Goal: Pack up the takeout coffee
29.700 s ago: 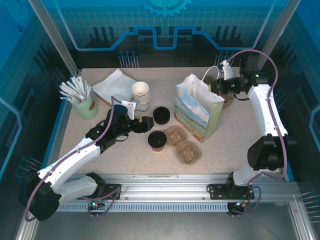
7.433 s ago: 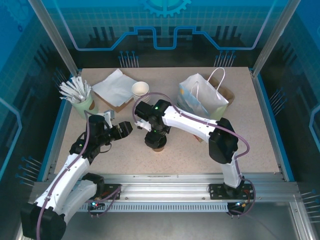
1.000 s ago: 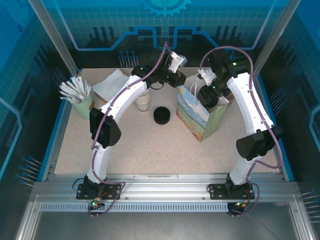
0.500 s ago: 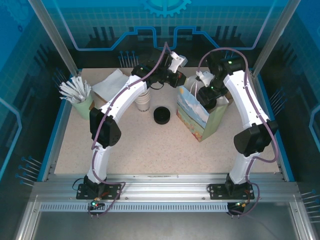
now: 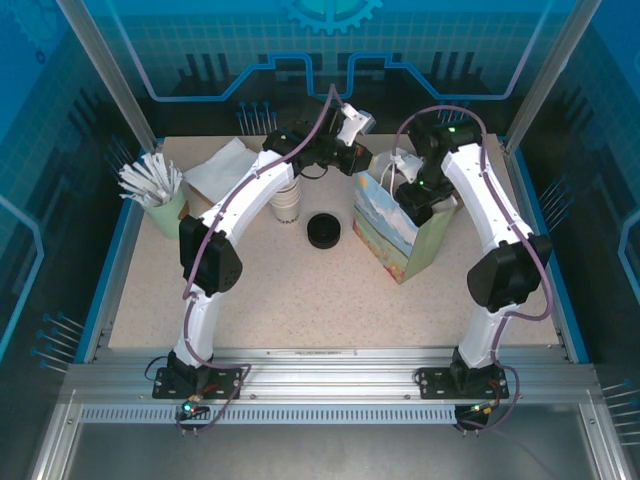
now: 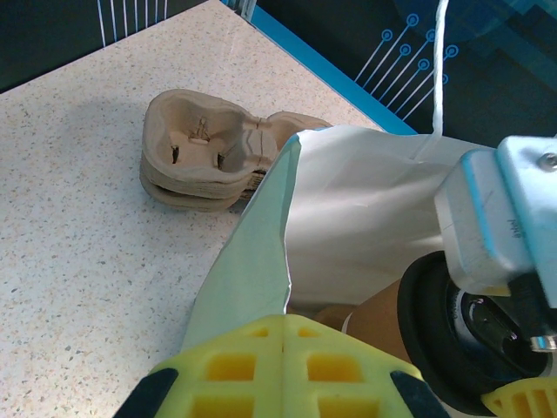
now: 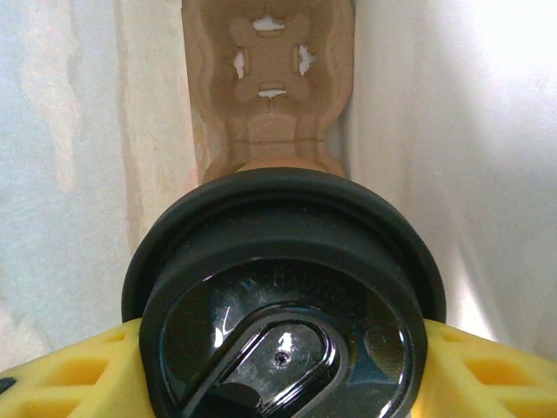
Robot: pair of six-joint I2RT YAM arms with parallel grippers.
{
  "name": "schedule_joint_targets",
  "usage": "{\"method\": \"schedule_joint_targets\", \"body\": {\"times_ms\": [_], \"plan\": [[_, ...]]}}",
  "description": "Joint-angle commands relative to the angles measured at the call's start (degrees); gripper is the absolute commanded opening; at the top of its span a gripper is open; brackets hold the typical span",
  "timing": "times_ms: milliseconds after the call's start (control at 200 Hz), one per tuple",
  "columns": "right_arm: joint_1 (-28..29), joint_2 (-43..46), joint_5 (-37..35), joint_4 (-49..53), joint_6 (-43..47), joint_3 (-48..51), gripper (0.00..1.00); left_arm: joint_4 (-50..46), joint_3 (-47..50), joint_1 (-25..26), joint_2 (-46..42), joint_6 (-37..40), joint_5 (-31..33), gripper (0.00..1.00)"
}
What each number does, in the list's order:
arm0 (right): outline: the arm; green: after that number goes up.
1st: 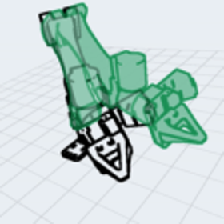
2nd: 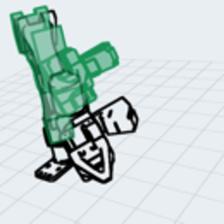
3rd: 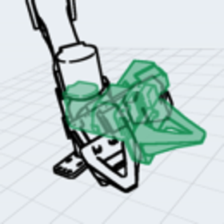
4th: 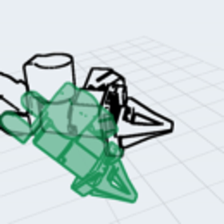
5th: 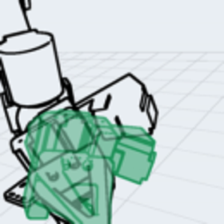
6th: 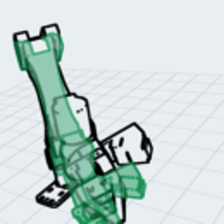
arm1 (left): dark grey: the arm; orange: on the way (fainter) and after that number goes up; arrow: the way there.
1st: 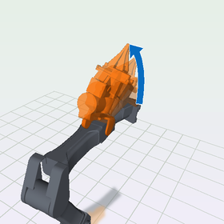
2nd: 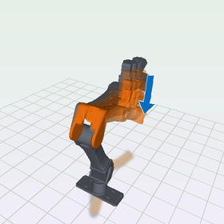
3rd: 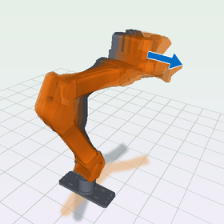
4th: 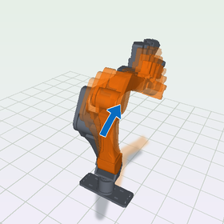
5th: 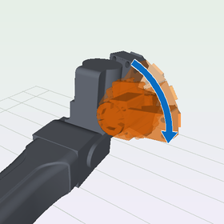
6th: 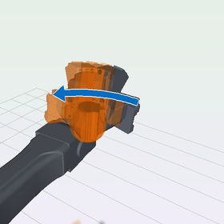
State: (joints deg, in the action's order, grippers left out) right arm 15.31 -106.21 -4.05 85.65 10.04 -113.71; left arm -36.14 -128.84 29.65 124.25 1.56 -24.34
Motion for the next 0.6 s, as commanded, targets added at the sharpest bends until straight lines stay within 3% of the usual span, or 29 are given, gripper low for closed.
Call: {"method": "schedule_joint_targets", "body": {"times_ms": [0, 595], "plan": [[-0.63, -0.15, 0.40, -0.52, 0.70, 1.67, 0.41, -0.47, 1.38, 0.26, -1.09, 1.01, -1.06, 0.00], [-0.03, -0.19, -0.09, -3.30, 0.73, 6.59, 0.40, -0.05, 2.09, 0.28, -1.60, 0.96, -0.80, 0.00]]}}
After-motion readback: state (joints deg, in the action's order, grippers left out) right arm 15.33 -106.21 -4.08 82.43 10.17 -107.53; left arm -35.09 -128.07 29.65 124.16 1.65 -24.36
